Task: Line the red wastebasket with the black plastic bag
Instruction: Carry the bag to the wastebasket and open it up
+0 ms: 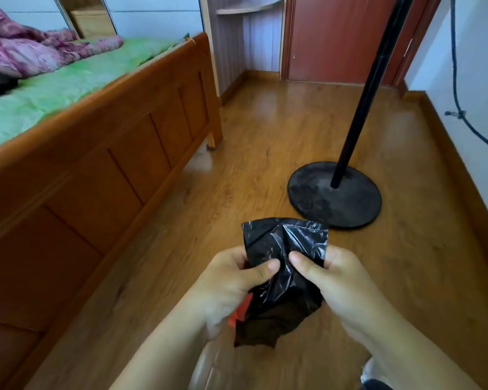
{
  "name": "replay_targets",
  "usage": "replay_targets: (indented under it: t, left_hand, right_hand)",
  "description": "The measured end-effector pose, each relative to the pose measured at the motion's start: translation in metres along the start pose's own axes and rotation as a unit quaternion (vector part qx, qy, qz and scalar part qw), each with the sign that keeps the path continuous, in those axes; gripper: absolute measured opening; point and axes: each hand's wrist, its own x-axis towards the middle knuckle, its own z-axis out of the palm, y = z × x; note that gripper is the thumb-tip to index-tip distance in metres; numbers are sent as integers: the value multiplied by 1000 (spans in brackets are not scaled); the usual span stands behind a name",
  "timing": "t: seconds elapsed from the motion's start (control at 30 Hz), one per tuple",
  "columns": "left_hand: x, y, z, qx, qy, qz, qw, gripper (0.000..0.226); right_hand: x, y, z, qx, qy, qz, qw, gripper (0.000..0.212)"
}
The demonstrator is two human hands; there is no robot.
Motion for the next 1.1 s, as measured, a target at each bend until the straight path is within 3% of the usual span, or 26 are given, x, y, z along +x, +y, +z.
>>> replay_targets:
  t: [0.1,0.3,0.43,0.7,0.87,0.97,1.1]
  left_hand:
    - [2,1,-2,-8,39,9,999,25]
    - [-3,3,7,-13,8,3,1000,31]
    - [-2,5,8,-22,72,22,997,27]
    - [-2,6,2,21,62,60,996,16]
    - [-3,8,1,15,75,46,996,44]
    - [-2,7,4,23,100,53,993,46]
    - [-4,11,5,47,90,106,989,17]
  right_hand:
    - [1,1,-3,9,-4,14,1000,23]
    - [0,-3,-1,20,-26,20,999,17]
    - [1,-4,-2,55,-24,24,998,15]
    - [4,-5,-4,65,-12,30,997,15]
    - [5,-5,-3,72,-16,35,997,13]
    - [5,-5,-2,54,-3,42,998,12]
    - [7,-5,-4,40,14,57,997,11]
